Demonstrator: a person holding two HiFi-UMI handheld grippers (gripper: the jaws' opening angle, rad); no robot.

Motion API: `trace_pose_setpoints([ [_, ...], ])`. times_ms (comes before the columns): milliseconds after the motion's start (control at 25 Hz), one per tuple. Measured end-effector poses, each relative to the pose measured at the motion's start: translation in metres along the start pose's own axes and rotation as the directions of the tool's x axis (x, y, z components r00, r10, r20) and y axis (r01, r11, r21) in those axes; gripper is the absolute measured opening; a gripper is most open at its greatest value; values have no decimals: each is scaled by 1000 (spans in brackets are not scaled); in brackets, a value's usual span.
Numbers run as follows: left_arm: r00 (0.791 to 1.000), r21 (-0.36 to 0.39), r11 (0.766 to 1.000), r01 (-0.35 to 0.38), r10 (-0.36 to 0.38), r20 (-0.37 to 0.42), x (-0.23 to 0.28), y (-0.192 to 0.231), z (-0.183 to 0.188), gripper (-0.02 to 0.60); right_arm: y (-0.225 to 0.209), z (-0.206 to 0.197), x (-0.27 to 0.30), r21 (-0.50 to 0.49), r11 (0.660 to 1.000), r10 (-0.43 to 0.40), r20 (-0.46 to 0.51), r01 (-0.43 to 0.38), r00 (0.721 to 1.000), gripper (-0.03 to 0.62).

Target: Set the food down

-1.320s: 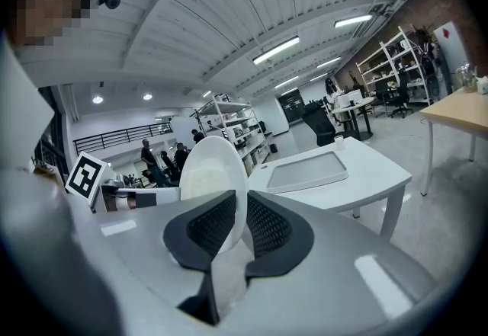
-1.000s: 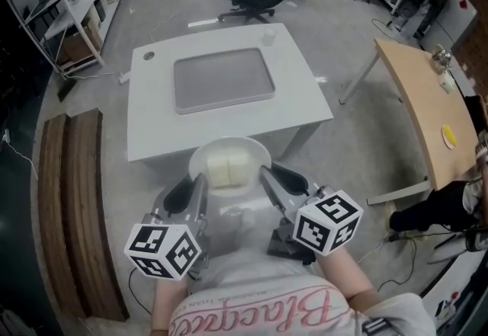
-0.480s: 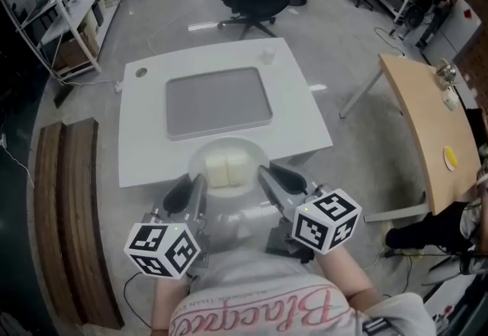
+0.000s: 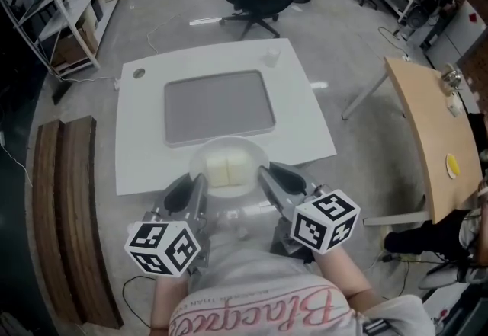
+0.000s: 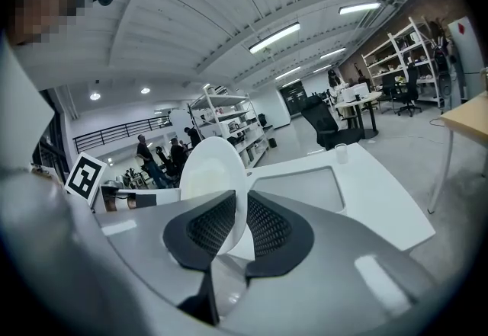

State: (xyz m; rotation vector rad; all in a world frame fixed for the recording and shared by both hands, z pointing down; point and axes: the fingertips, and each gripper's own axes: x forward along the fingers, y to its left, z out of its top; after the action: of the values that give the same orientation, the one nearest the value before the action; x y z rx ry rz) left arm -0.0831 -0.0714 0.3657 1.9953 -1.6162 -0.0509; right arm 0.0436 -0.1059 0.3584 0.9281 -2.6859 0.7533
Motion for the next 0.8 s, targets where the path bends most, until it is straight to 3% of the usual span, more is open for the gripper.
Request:
trace_pose_setpoints([
  [640,998,5,1000,5,-4,-69,86,45,18,72,-58,16,75,52,998,-43,-60,46,997,52],
  [800,995,-32,999,5,-9,-100,115,63,17,71,-79,18,101,64,995,-69,-87,75,994,54],
])
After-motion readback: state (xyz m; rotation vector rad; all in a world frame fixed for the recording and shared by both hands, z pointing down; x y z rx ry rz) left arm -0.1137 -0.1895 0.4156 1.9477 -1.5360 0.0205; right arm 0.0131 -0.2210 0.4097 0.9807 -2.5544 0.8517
